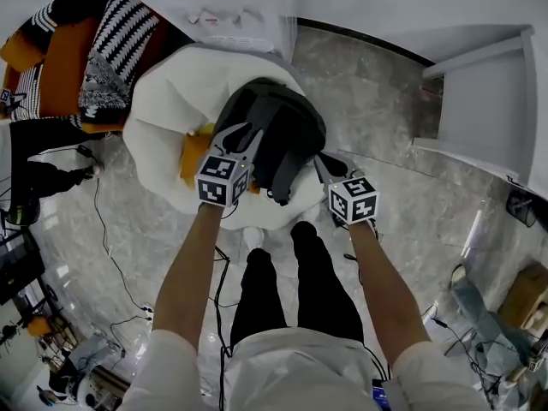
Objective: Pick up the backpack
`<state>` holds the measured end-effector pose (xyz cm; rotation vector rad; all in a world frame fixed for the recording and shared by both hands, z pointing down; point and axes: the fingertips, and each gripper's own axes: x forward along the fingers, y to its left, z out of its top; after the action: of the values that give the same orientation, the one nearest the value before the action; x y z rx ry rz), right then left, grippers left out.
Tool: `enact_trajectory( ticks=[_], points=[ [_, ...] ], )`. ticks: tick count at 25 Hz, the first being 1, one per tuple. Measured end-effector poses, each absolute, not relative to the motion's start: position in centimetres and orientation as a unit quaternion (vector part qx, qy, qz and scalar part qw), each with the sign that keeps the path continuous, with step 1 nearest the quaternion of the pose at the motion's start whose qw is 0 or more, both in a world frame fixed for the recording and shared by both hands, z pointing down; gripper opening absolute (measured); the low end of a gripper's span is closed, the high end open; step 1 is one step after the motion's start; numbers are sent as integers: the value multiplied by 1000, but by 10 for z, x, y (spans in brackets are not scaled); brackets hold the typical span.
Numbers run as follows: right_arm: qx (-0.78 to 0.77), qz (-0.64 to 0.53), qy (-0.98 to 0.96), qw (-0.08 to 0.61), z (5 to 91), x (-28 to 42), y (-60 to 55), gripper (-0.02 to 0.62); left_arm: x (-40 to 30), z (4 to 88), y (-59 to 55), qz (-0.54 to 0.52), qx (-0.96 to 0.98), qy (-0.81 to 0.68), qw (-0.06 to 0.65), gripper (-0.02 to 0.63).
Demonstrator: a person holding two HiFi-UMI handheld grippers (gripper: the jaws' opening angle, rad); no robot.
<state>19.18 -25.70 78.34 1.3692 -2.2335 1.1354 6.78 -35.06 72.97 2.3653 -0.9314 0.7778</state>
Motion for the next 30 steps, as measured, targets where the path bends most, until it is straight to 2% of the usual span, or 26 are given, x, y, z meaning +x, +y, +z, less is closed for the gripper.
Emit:
enact_trajectory(
  ticks=[1,2,6,12,16,24,27,30],
  points=[
    [471,399,-774,141,788,190,-257,23,67,737,-353,288,862,-339,242,108],
    [468,404,-774,140,793,189,-257,82,66,744,-355,292,860,-339,245,125],
    [468,413,-770,134,810,191,-260,98,65,770,-364,304,852,-341,255,177],
    [461,431,-768,105,826,184,-261,190,64,797,-380,309,850,-330,270,270],
    [459,442,-766,83,835,179,-263,213,67,814,-385,321,853,-302,280,336],
    [451,452,-768,51,845,169,-270,215,75,830,-390,310,859,-258,315,348],
    [446,454,-770,34,840,166,-274,212,79,830,-387,306,861,-250,319,302],
    [446,455,-770,26,837,166,-277,199,81,829,-384,306,863,-246,319,290]
  ],
)
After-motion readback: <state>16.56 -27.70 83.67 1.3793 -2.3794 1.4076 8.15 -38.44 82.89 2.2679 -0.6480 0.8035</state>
